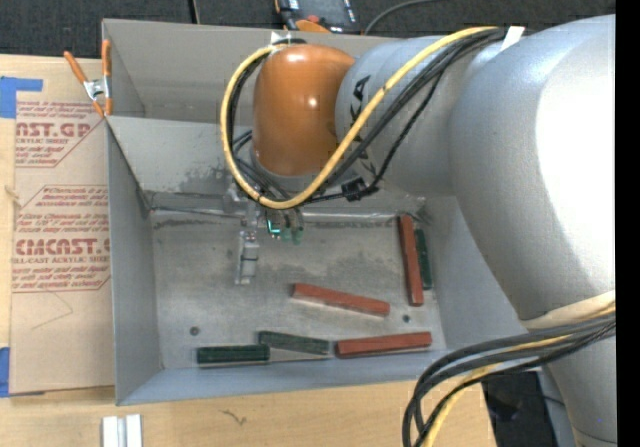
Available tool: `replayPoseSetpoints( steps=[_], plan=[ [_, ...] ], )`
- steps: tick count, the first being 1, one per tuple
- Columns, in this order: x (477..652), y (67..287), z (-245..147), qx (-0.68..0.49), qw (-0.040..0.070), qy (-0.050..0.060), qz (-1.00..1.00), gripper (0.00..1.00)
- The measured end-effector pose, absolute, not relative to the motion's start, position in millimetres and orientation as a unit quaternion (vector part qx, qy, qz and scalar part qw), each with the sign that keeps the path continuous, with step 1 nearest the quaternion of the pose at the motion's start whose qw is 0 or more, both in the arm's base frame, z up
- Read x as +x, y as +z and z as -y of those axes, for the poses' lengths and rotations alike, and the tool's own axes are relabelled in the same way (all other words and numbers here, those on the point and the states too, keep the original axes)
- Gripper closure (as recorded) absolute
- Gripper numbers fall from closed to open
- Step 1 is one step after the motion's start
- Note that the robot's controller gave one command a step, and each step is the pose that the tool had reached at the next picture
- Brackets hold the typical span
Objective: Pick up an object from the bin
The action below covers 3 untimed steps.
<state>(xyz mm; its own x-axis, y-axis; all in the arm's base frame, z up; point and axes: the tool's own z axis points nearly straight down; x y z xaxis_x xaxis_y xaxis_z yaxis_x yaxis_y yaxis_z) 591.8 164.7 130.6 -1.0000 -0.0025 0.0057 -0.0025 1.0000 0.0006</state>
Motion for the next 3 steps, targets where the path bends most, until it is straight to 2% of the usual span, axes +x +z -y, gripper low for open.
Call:
replayPoseSetpoints(
  steps=[1,2,3],
  plan=[
    [549.1,67,-65,-0.123,0.002,0.001,0.992,0.00],
    [508.6,69,4,-0.158,0.002,0.002,0.987,0.00],
    [510.6,70,-1,-0.154,0.001,0.000,0.988,1.00]
  ],
)
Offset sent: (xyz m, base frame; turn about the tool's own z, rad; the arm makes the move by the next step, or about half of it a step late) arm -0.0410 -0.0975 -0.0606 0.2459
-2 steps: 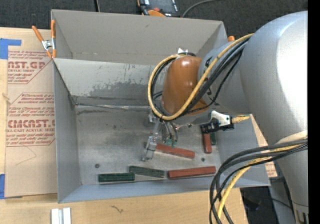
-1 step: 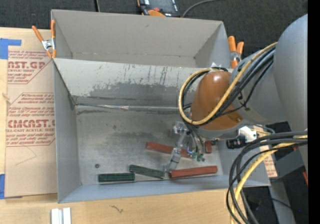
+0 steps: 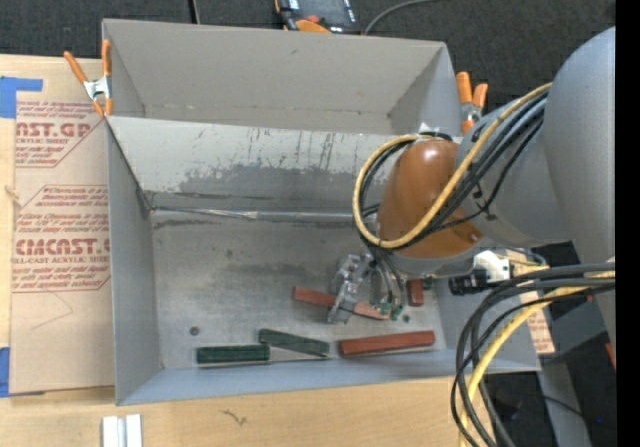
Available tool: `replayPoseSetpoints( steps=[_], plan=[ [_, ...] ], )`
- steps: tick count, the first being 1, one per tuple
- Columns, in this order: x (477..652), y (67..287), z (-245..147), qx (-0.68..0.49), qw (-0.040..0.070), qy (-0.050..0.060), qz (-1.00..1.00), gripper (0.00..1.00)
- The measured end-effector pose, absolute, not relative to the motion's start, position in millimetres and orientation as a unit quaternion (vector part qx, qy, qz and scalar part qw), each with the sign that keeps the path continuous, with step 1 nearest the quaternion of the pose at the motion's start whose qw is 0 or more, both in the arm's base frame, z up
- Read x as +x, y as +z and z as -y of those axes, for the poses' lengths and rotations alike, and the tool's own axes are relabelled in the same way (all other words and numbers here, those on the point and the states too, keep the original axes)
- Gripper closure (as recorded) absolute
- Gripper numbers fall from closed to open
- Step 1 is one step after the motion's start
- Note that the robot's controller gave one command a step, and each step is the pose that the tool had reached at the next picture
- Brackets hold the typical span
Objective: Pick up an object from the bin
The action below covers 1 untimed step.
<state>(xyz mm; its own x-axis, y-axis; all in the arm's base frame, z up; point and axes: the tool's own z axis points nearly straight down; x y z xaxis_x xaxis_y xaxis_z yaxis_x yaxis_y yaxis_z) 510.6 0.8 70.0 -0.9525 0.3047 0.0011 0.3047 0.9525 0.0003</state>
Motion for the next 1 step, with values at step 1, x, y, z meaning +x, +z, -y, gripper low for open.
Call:
replayPoseSetpoints(
  steps=[1],
  plan=[
    [506.2,210.6,3.7,-0.140,-0.004,-0.001,0.990,1.00]
  ],
)
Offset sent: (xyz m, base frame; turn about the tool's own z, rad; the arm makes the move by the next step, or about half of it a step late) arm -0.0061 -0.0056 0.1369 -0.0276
